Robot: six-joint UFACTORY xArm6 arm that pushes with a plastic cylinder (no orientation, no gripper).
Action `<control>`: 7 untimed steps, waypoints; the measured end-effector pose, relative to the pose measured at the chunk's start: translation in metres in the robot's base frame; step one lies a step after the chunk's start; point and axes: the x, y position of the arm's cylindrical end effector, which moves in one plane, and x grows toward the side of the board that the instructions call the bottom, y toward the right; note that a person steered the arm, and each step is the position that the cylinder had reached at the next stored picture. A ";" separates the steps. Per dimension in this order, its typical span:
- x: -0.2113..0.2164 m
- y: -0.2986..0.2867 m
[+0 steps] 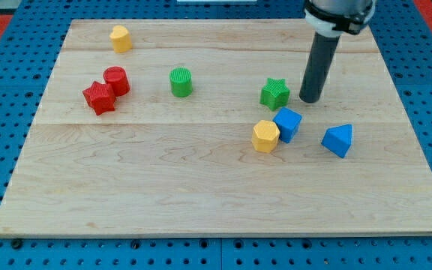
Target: Move the blue cube to the top center of the board
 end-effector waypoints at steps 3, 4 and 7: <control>0.058 -0.148; 0.055 -0.149; 0.027 -0.183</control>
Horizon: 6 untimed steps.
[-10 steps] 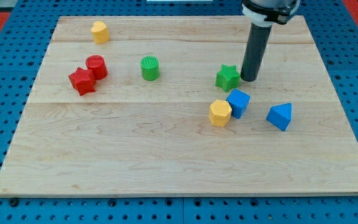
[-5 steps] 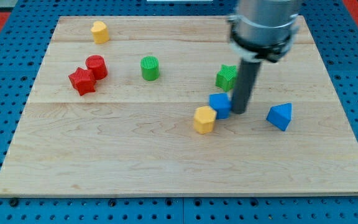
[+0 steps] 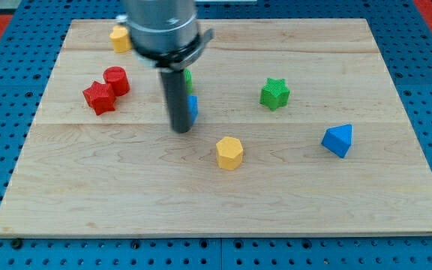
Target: Move the blue cube to the top center of the board
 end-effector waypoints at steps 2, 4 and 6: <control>-0.061 0.023; -0.043 -0.027; -0.102 0.030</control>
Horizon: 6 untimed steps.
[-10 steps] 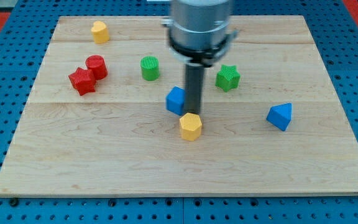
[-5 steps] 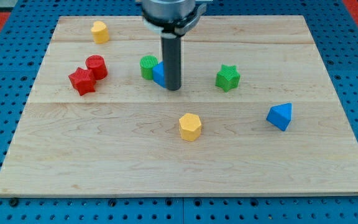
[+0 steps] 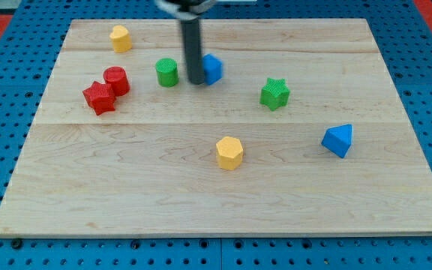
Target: Move the blue cube to the top center of the board
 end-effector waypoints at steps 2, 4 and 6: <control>-0.022 0.047; -0.047 0.118; -0.046 0.061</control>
